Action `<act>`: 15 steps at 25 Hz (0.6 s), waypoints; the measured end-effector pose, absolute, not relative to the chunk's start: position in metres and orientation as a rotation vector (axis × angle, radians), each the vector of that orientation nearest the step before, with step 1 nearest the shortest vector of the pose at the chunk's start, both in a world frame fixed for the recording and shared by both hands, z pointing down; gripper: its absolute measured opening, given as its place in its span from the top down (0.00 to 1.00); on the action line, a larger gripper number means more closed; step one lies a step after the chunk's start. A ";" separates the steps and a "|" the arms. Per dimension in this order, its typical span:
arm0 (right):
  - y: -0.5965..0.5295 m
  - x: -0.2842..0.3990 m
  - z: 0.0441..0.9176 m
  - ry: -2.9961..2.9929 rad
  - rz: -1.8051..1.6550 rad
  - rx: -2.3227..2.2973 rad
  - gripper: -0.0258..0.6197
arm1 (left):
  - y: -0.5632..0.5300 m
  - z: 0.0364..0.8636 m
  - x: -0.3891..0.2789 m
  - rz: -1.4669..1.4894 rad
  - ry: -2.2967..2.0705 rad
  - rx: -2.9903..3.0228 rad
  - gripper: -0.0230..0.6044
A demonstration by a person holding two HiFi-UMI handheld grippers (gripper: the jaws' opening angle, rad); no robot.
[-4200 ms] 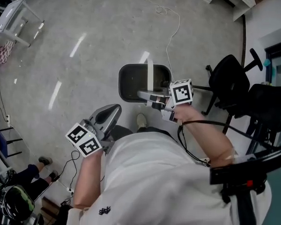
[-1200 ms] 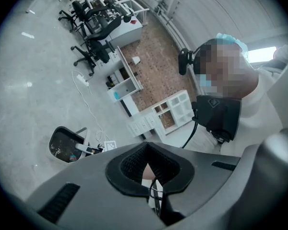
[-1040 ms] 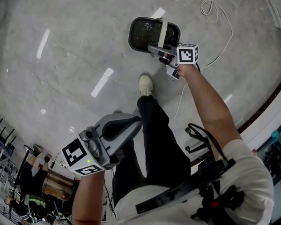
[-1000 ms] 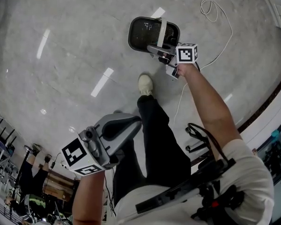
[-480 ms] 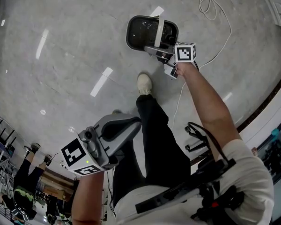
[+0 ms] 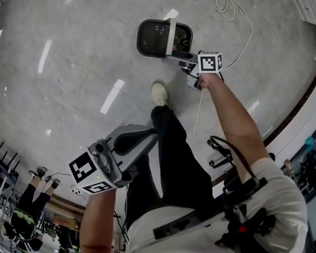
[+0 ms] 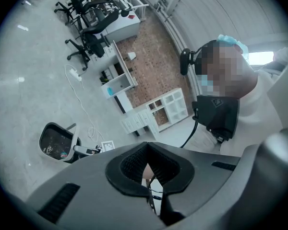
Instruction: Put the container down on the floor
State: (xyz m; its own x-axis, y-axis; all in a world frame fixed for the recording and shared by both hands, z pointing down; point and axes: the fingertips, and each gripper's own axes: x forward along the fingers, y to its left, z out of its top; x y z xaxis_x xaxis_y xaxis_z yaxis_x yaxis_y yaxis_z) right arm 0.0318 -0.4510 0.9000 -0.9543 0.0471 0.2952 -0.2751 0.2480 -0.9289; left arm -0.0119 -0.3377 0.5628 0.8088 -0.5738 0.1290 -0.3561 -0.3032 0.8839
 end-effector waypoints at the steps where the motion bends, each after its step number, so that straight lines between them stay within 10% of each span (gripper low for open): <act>1: -0.451 0.037 0.898 -2.254 1.756 0.236 0.60 | -0.337 0.559 -0.011 -0.253 -0.690 1.931 0.95; 12: -0.393 0.091 0.808 -2.177 1.718 0.482 0.61 | -0.291 0.480 -0.002 -0.232 -0.558 2.047 0.95; 15: -0.360 0.098 0.757 -2.200 1.711 0.491 0.83 | -0.265 0.452 -0.001 -0.227 -0.529 2.084 0.95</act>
State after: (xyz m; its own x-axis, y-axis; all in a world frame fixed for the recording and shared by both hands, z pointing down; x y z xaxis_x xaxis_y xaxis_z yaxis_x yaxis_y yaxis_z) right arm 0.0978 -0.3604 0.7573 -0.8929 -0.0773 0.4435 -0.4489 0.2279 -0.8640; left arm -0.0005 -0.2654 0.4519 0.8896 -0.4544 0.0453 -0.2801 -0.4645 0.8401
